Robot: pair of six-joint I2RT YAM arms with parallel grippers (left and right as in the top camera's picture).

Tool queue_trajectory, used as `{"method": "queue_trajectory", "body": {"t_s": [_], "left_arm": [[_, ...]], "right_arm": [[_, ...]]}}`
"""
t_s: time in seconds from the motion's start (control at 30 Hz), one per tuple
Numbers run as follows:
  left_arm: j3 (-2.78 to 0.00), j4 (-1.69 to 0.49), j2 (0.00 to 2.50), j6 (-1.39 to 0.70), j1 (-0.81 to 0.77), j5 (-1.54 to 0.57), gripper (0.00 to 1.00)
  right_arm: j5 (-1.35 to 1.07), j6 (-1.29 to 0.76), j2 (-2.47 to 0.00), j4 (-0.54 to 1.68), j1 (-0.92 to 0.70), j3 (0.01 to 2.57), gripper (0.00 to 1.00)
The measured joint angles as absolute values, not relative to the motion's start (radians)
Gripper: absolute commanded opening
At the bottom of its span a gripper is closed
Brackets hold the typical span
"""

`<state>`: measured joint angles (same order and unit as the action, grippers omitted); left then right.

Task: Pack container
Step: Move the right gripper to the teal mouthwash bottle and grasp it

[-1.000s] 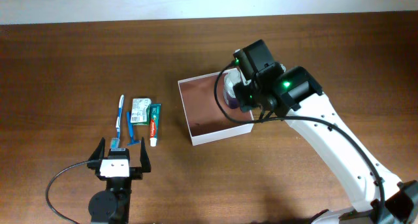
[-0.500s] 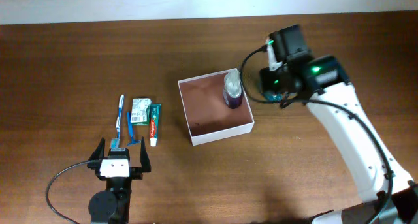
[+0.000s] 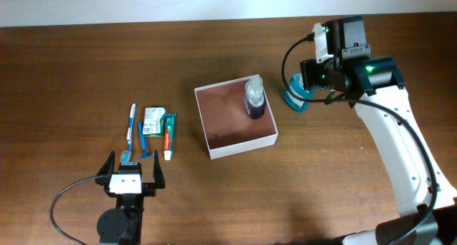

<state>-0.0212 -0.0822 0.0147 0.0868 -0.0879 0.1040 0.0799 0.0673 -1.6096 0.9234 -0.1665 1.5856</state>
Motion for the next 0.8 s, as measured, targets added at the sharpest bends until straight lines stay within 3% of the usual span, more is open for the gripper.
{"method": "queue_trajectory", "body": {"t_s": [0.37, 0.8], "left_arm": [[-0.021, -0.082, 0.015, 0.087, -0.088, 0.104, 0.99], [-0.021, -0.082, 0.015, 0.087, -0.088, 0.104, 0.99]], "right_arm": [[0.051, 0.116, -1.718, 0.918, -0.167, 1.586, 0.67], [0.05, 0.124, -1.775, 0.91, -0.167, 1.586, 0.58]]}}
